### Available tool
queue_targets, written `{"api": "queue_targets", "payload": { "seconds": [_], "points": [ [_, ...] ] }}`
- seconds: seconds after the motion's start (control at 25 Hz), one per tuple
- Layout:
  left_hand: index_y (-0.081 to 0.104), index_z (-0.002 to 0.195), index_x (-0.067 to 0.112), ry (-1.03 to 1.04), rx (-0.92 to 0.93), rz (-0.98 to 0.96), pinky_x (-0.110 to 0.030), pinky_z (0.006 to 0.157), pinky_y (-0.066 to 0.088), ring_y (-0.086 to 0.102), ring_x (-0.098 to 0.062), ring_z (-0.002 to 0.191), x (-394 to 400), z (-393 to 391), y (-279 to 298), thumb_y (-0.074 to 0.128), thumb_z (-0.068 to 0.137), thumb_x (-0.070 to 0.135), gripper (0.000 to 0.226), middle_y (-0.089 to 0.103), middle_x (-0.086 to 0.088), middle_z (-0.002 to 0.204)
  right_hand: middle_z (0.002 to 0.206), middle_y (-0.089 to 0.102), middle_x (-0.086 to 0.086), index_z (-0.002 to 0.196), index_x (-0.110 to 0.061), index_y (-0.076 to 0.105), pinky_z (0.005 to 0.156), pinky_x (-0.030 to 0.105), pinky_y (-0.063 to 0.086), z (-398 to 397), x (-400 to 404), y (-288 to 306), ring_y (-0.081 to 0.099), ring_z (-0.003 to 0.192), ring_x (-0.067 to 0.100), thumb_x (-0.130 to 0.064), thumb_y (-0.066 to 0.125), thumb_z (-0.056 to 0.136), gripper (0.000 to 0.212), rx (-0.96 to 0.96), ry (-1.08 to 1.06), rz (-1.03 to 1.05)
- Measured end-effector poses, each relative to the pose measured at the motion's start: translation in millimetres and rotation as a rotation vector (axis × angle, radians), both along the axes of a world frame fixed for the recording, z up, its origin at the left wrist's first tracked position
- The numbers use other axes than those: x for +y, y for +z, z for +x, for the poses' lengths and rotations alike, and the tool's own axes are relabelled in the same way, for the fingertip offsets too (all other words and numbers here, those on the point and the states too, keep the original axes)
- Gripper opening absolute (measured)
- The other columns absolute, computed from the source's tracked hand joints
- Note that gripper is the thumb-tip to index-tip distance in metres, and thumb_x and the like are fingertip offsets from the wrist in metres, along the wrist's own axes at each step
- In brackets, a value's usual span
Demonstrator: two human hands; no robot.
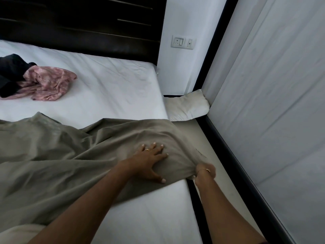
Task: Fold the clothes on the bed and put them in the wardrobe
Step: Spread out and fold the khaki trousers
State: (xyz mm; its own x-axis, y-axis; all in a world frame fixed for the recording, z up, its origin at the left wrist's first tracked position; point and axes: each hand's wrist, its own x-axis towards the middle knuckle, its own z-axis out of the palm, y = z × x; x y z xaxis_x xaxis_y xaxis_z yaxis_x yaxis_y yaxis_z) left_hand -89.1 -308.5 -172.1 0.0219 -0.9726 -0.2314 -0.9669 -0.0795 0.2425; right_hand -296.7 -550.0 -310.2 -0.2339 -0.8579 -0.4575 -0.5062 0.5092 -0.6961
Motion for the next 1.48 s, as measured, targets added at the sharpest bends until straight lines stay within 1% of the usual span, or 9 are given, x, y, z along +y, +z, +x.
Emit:
{"api": "queue_targets", "payload": {
  "seconds": [0.12,0.2,0.48,0.64,0.84,1.04,1.16,1.36,1.48],
  "points": [
    [0.033,0.16,0.042,0.093,0.155,-0.11,-0.031,0.127,0.018,0.021,-0.009,0.157,1,24,8,0.056,0.078,0.091,0.098,0.026,0.015,0.169,0.17,0.056,0.023,0.16,-0.008,0.081,0.131,0.067,0.07,23,15,2,0.06,0.147,0.05,-0.015,0.076,0.112,0.048,0.201,0.072,0.043],
    [0.046,0.152,0.041,0.204,0.204,-0.265,-0.026,0.118,0.034,0.047,-0.012,0.142,9,57,25,0.067,0.089,0.07,0.072,0.048,0.012,0.156,0.164,0.054,0.016,0.15,-0.022,0.088,0.123,0.064,0.071,58,22,29,0.056,0.143,0.049,-0.015,0.08,0.105,0.047,0.262,0.216,-0.19],
    [0.055,0.144,0.033,0.573,0.052,-0.278,-0.037,0.105,0.045,0.056,-0.018,0.124,78,183,38,0.063,0.1,0.031,0.044,0.062,0.006,0.14,0.14,0.074,0.017,0.124,-0.019,0.1,0.119,0.059,0.077,226,75,52,0.068,0.123,0.046,-0.003,0.079,0.093,0.041,0.143,0.791,-0.714],
    [0.063,0.134,0.039,0.715,0.101,-0.219,-0.033,0.099,0.049,0.061,-0.015,0.117,129,237,16,0.07,0.086,0.007,0.058,0.066,0.006,0.136,0.139,0.083,-0.003,0.131,-0.032,0.097,0.11,0.057,0.074,264,128,69,0.066,0.132,0.031,-0.008,0.076,0.103,0.043,0.166,1.064,-0.9],
    [0.056,0.136,0.053,0.872,-0.175,-0.124,-0.046,0.109,0.04,0.043,-0.033,0.14,211,295,-2,0.055,0.088,0.007,0.066,0.053,-0.002,0.149,0.136,0.092,-0.003,0.129,-0.036,0.096,0.127,0.072,0.049,299,173,130,0.069,0.143,0.028,-0.026,0.061,0.116,0.039,0.358,1.458,-0.732],
    [0.045,0.146,0.053,0.583,-0.449,-0.084,-0.05,0.122,0.03,0.021,-0.035,0.157,255,335,3,0.062,0.096,0.017,0.064,0.032,0.014,0.167,0.174,0.076,0.004,0.162,-0.025,0.088,0.134,0.054,0.057,330,177,168,0.07,0.156,0.031,-0.084,0.075,0.111,0.079,0.175,1.751,-0.066],
    [0.047,0.14,0.053,0.524,-0.416,-0.008,-0.047,0.119,0.034,0.018,-0.026,0.156,234,346,18,0.061,0.096,0.023,0.055,0.019,0.02,0.169,0.164,0.082,0.007,0.153,-0.021,0.092,0.135,0.055,0.062,352,172,160,0.074,0.142,0.031,-0.059,0.083,0.119,0.052,0.433,2.082,-0.224],
    [0.056,0.103,0.028,0.53,-0.38,0.213,-0.043,0.088,0.052,0.059,-0.023,0.101,220,361,51,0.065,0.091,0.032,0.015,0.055,0.002,0.107,0.159,0.077,0.023,0.148,-0.004,0.081,0.135,0.058,0.061,389,147,134,0.071,0.145,0.042,-0.029,0.061,0.132,0.036,0.262,1.855,-0.463],
    [0.065,0.104,0.012,0.62,-0.558,-0.301,-0.044,0.072,0.053,0.059,-0.039,0.085,229,380,86,0.075,0.083,0.01,0.024,0.049,-0.01,0.1,0.146,0.078,0.02,0.137,-0.009,0.079,0.125,0.061,0.066,390,151,118,0.073,0.134,0.046,-0.027,0.06,0.131,0.027,0.188,1.587,-0.705]
  ]
}}
